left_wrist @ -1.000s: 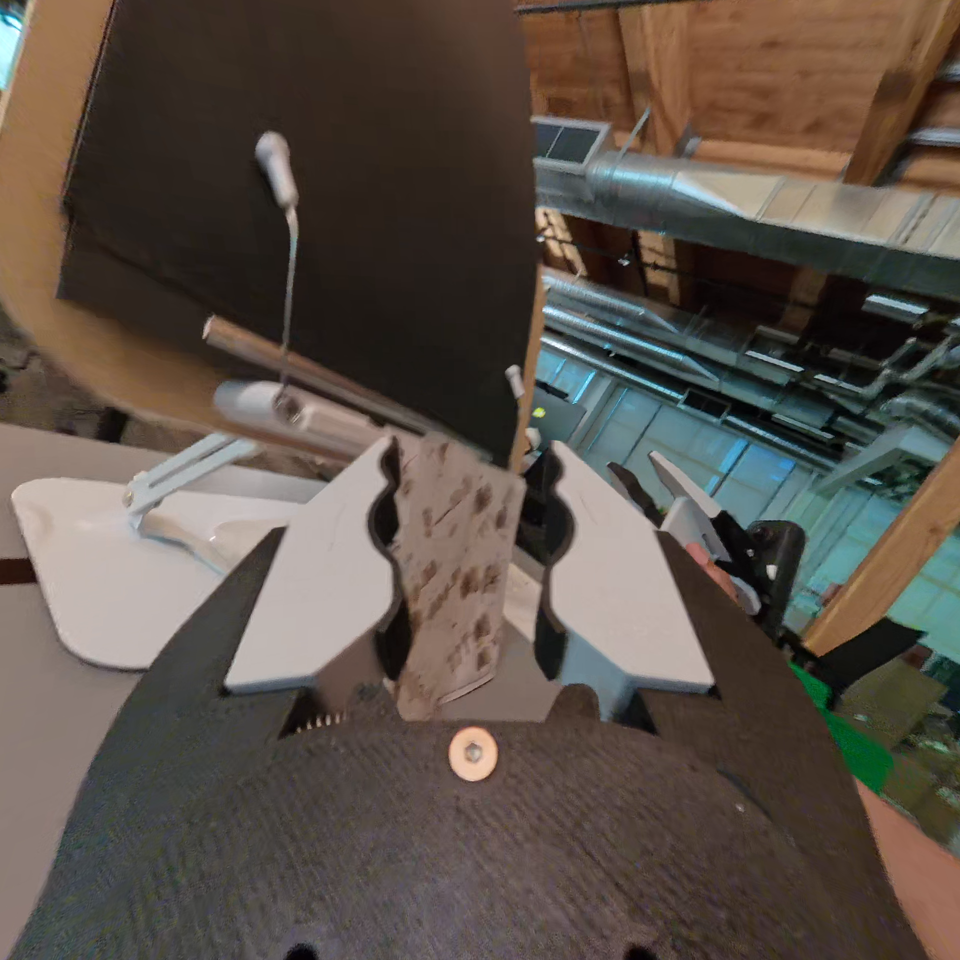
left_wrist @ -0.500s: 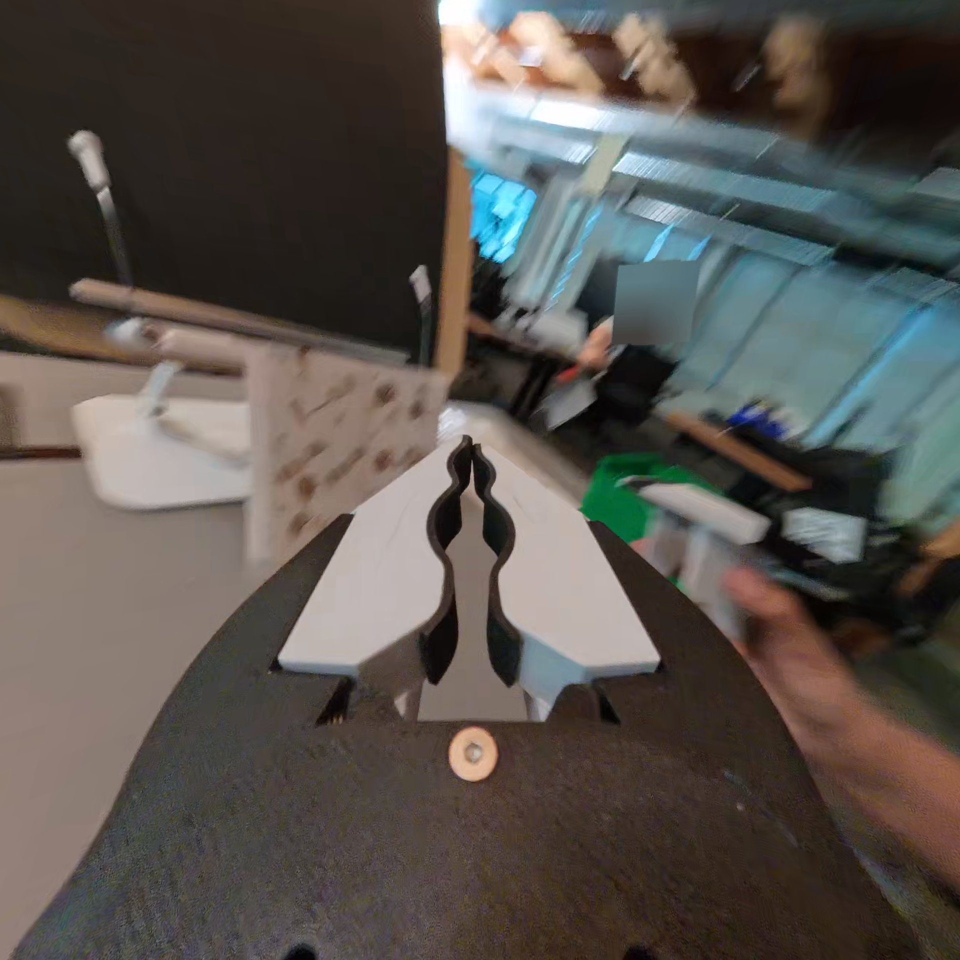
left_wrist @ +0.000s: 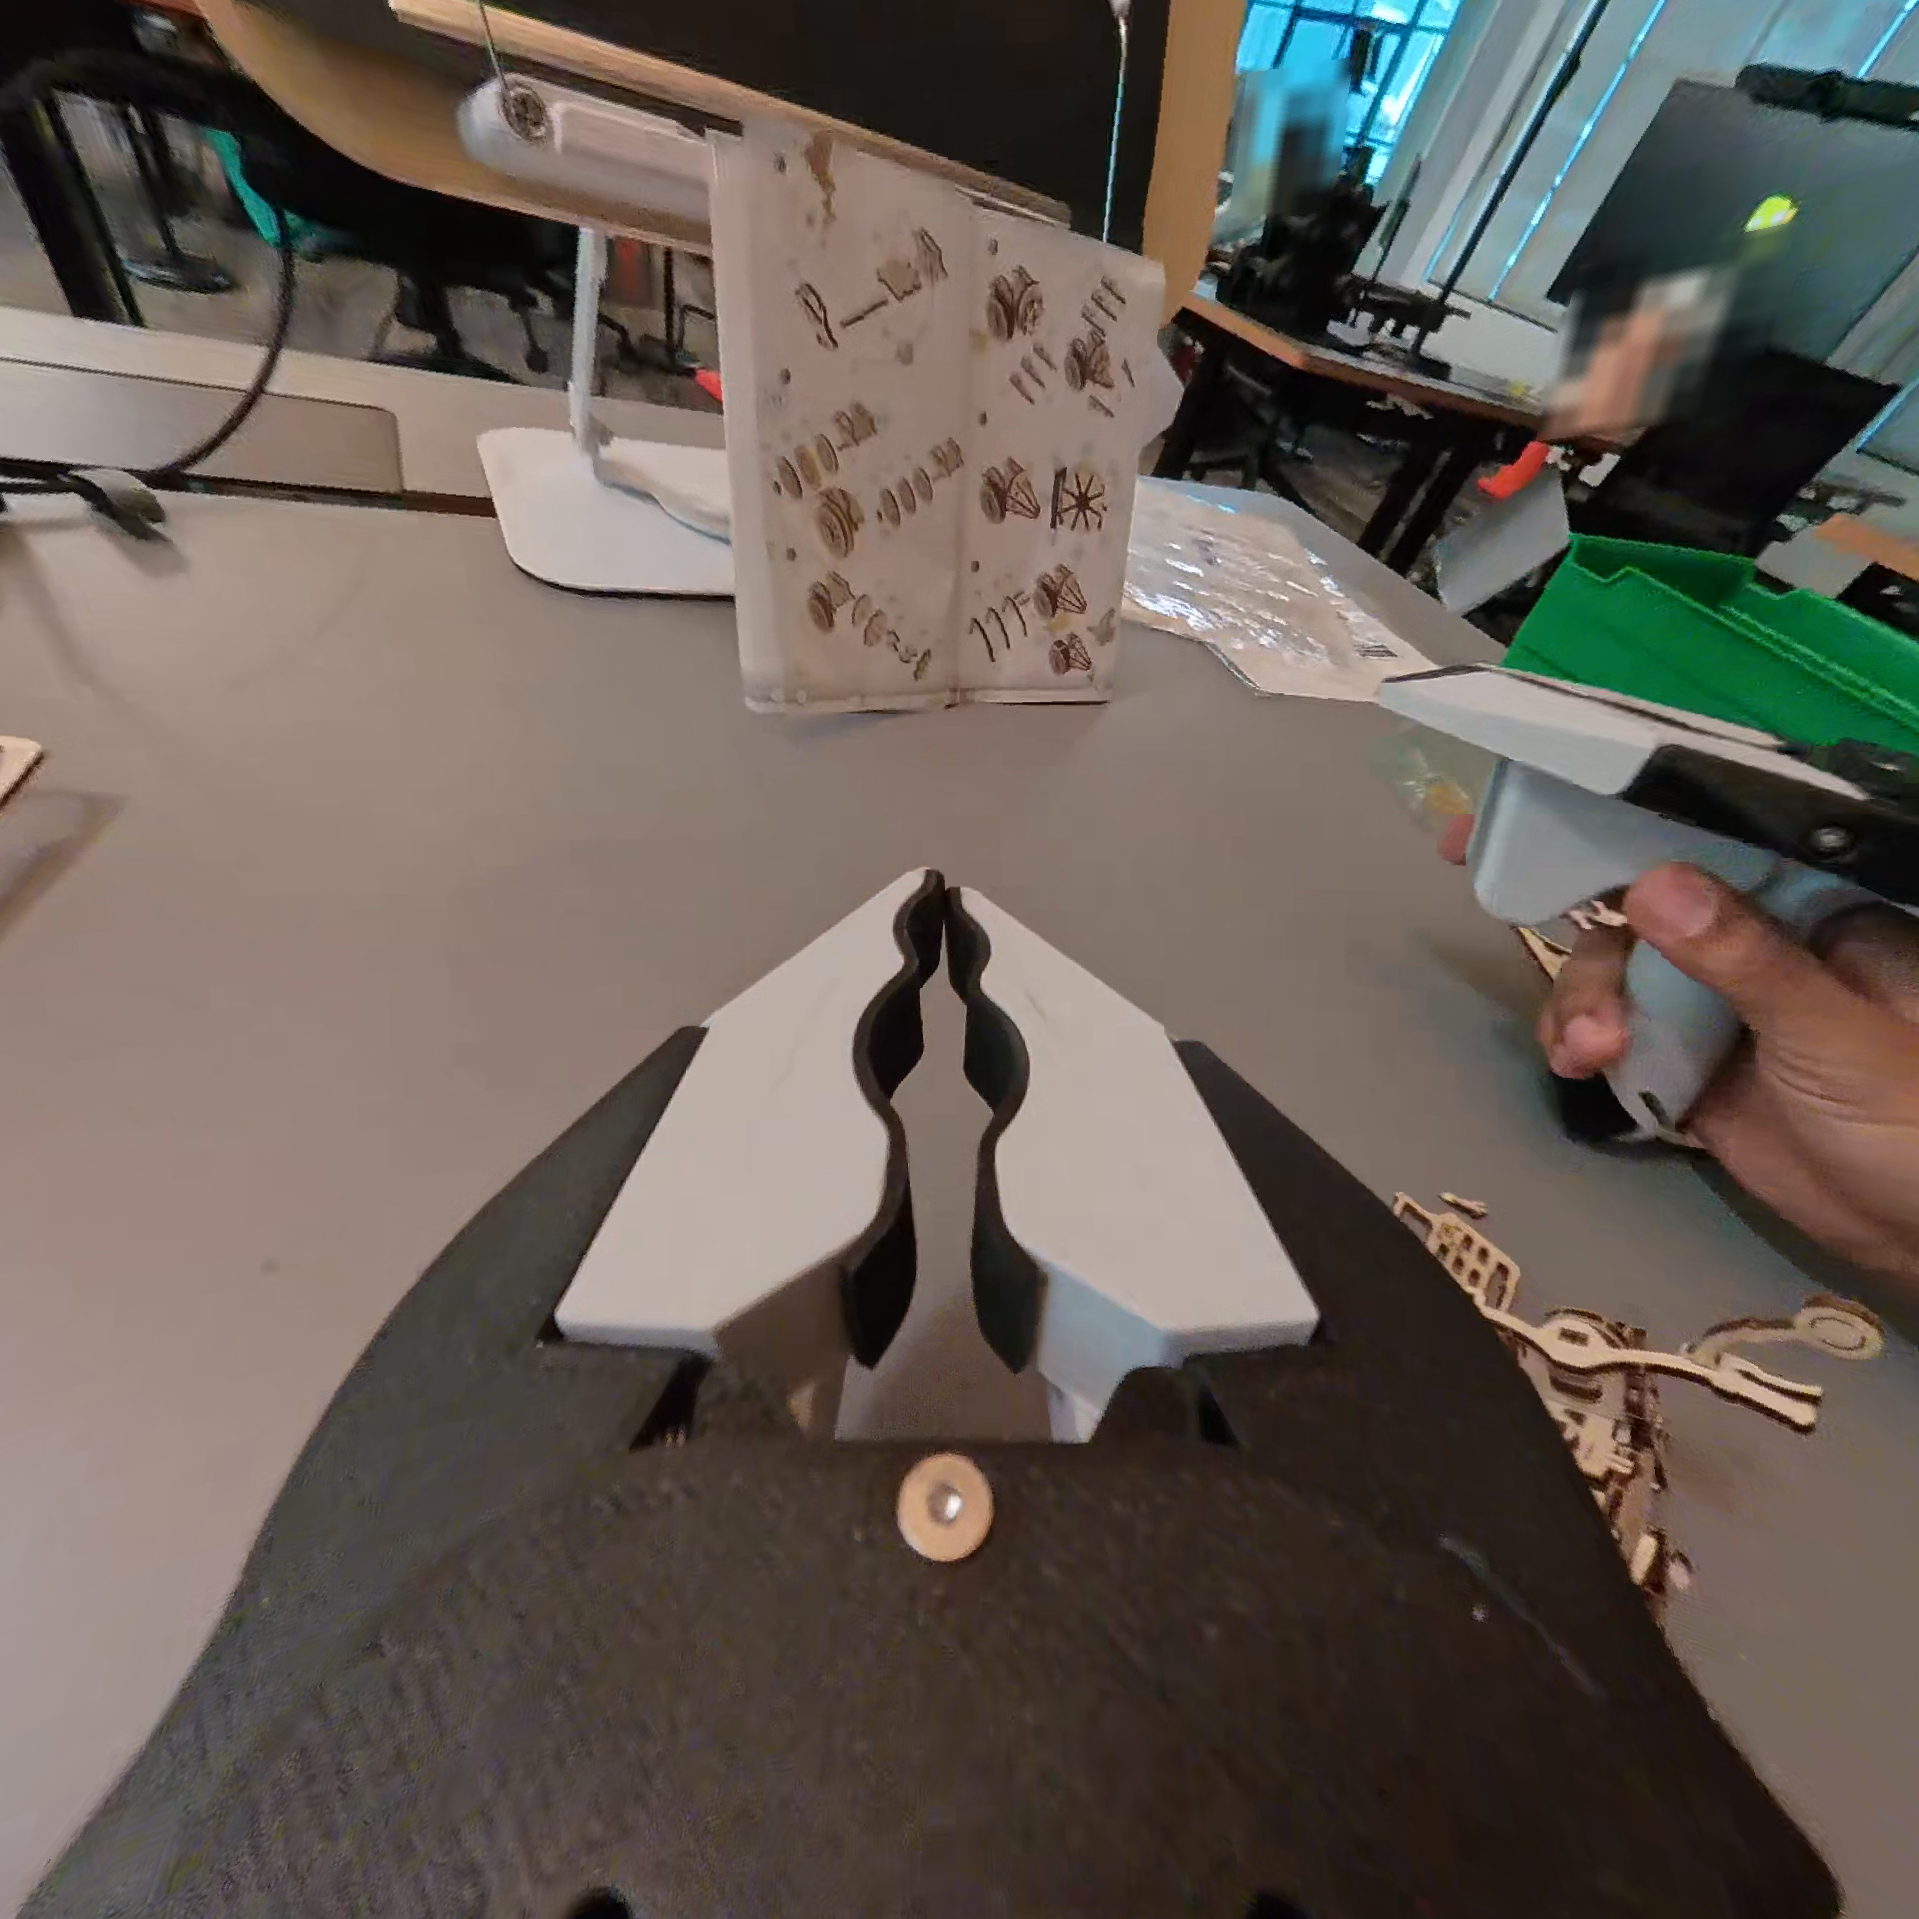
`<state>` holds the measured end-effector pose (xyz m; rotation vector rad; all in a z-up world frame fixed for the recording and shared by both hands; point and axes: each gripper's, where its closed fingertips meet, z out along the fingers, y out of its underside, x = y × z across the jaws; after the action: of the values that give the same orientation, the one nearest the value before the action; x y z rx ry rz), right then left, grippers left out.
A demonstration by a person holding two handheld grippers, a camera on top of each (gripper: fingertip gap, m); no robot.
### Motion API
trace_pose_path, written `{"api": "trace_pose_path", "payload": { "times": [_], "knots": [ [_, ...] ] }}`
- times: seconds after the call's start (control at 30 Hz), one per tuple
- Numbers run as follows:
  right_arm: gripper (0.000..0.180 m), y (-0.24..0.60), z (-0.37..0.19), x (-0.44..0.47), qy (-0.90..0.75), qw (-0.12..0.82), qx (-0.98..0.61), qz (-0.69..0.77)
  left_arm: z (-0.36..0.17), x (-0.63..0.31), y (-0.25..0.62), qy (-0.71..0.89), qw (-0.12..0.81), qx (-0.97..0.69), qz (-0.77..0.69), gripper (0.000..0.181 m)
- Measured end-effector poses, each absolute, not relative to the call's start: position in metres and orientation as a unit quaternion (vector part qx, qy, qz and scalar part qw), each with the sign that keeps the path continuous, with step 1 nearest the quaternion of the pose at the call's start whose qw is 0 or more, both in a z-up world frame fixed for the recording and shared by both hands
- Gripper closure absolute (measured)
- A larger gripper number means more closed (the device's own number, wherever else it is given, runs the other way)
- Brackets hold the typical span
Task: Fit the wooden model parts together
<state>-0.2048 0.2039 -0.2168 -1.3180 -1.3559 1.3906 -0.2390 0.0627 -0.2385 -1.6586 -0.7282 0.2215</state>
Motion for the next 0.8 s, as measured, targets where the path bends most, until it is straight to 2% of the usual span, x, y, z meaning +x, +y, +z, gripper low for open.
{"api": "trace_pose_path", "payload": {
  "times": [0.27, 0.5, 0.77, 0.8],
  "knots": [
    [0.180, 0.222, -0.238, -0.214, -0.553, 0.421, -0.565, 0.444, -0.250, -0.251, 0.061, -0.369, 0.607, -0.704, 0.017, 0.181],
    [0.180, 0.217, -0.255, -0.221, -0.598, 0.435, -0.566, 0.365, -0.243, -0.265, 0.082, -0.348, 0.594, -0.716, 0.118, 0.181],
    [0.180, 0.216, -0.264, -0.219, -0.603, 0.377, -0.585, 0.390, -0.237, -0.255, 0.087, -0.340, 0.587, -0.714, 0.172, 0.181],
    [0.180, 0.216, -0.266, -0.219, -0.607, 0.377, -0.585, 0.384, -0.236, -0.253, 0.088, -0.335, 0.589, -0.717, 0.166, 0.176]
  ]
}}
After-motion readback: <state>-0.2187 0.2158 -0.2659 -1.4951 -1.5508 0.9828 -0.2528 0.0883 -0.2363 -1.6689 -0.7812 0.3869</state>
